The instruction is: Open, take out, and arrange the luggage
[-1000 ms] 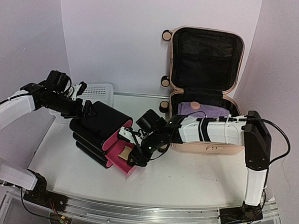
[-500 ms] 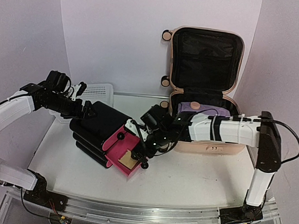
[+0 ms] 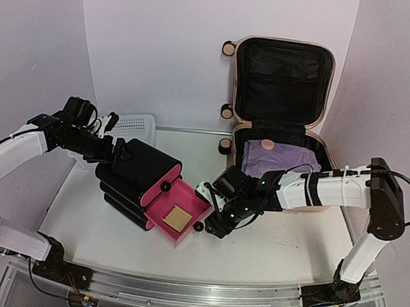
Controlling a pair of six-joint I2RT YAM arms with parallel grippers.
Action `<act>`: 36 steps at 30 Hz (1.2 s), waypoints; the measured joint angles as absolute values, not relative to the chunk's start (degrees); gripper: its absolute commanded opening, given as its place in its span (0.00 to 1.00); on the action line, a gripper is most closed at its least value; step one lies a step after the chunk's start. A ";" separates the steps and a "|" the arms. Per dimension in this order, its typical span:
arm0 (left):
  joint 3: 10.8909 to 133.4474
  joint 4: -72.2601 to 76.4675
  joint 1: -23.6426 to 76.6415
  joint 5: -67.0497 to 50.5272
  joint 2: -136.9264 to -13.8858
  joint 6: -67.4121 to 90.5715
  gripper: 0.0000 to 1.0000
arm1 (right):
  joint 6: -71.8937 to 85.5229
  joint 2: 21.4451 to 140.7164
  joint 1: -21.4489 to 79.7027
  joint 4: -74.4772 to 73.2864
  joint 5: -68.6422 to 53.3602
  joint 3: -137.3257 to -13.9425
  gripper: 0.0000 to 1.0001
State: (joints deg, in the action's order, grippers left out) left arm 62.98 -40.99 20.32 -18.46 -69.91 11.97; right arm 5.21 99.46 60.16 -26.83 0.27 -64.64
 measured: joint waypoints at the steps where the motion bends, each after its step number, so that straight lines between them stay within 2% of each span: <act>1: 62.98 -40.99 20.32 -18.46 -69.93 11.97 0.98 | 5.93 100.09 60.14 -26.02 0.03 -64.53 0.66; 12: 62.98 -40.99 20.32 -18.50 -69.89 12.01 0.98 | 10.55 107.31 60.29 -12.93 -5.15 -64.45 0.47; 19: 62.87 -40.97 20.32 -18.50 -69.76 12.23 0.98 | 11.92 110.43 60.29 -9.47 -6.63 -68.16 0.46; 25: 62.63 -40.91 20.32 -18.52 -69.52 12.45 0.98 | 13.61 114.08 60.29 -1.96 -5.87 -74.26 0.65; 32: 62.24 -40.97 20.32 -18.90 -68.95 12.47 0.98 | 15.20 118.34 60.29 5.56 -2.55 -76.73 0.83; 36: 62.22 -40.97 20.32 -18.92 -68.90 12.49 0.98 | 16.49 119.26 60.31 7.55 0.23 -76.73 0.88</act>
State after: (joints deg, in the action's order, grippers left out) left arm 62.22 -40.97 20.32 -18.92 -68.90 12.49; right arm 16.49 119.26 60.31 7.55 0.23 -76.73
